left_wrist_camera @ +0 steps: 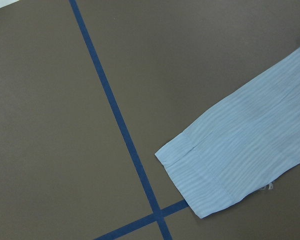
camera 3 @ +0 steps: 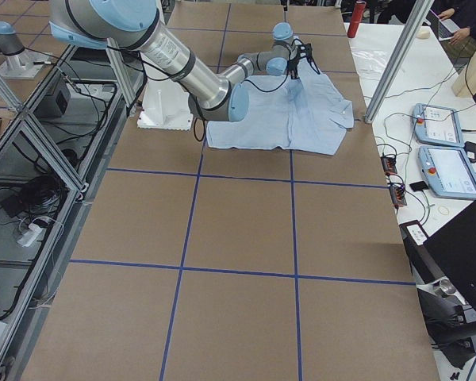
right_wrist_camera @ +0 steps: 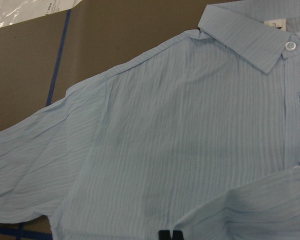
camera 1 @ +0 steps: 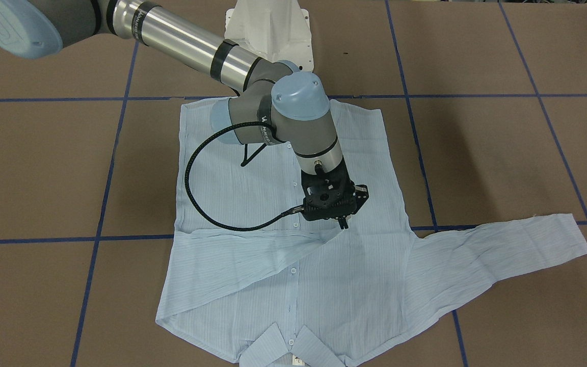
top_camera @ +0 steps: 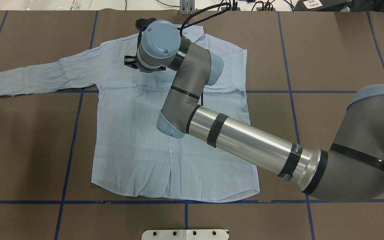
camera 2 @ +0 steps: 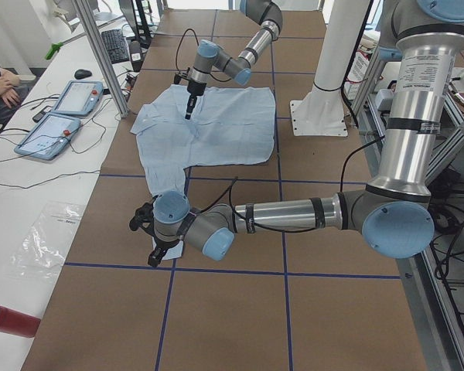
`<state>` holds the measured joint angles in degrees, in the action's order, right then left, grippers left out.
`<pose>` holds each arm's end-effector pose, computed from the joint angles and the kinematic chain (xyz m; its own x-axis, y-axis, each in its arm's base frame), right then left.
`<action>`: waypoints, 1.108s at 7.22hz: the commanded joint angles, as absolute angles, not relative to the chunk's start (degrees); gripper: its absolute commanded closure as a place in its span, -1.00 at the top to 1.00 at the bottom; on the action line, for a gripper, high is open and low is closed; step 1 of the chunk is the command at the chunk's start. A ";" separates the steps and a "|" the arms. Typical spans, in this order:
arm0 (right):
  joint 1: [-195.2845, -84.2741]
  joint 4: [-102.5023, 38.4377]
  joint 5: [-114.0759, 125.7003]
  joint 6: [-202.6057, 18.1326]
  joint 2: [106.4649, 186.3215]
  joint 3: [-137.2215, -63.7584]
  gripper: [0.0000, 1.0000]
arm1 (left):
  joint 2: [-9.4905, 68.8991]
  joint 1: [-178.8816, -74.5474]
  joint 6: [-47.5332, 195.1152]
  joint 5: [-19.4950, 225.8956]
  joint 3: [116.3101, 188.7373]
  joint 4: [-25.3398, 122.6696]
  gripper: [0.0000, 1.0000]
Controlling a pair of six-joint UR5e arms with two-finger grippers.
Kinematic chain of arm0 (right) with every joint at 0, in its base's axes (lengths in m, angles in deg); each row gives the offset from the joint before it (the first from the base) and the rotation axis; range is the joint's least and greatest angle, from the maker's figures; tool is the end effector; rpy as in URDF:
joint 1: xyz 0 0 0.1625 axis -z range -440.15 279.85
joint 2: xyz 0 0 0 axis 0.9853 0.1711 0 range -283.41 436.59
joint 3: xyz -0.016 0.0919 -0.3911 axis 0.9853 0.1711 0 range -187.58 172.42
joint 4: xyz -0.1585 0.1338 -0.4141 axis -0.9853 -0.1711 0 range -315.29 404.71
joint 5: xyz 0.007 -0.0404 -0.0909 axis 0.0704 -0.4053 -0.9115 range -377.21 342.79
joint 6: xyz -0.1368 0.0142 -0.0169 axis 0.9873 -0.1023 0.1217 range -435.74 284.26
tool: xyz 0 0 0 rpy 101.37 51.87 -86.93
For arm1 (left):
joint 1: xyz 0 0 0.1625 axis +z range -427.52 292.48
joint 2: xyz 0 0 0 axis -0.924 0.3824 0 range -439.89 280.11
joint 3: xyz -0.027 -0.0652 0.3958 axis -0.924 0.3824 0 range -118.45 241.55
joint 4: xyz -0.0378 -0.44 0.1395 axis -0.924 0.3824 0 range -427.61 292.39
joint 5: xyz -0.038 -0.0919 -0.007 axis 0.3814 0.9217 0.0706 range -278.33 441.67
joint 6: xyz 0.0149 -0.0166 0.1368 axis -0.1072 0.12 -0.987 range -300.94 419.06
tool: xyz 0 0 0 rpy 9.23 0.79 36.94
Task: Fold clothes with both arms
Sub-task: 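Carry the grasped sleeve with the right gripper across the shirt toward the collar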
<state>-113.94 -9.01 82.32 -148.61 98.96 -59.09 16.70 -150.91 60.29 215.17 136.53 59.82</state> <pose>-0.7074 -0.6062 0.0658 0.4552 -0.0449 0.8892 -0.3027 0.9314 0.2020 0.0338 -0.6210 0.6665 0.6841 0.3963 -0.6124 -0.0859 0.8775 0.4719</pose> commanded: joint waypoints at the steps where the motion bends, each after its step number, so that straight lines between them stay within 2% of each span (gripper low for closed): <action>1: -113.90 -6.97 80.70 -147.90 96.20 -51.91 -1.00 | 16.61 -150.93 60.29 215.17 136.52 59.91 0.99; 2: -113.81 -6.88 80.53 -147.63 93.31 -48.40 -1.00 | 16.61 -150.93 60.29 215.17 136.52 60.00 0.99; 4: -113.46 -2.95 79.91 -147.63 92.49 -45.83 -1.00 | 16.61 -150.93 60.29 215.17 136.52 60.00 0.99; 5: -113.46 -2.31 79.74 -147.63 91.71 -45.64 -0.35 | 16.61 -150.93 60.29 215.17 136.61 60.00 0.99; 6: -113.37 -2.05 78.17 -147.63 90.92 -45.73 0.92 | 16.61 -150.93 60.29 215.17 136.61 60.00 0.99; 8: -113.46 -0.46 77.71 -147.80 89.77 -45.73 0.98 | 16.61 -150.93 60.38 215.09 136.53 60.00 0.99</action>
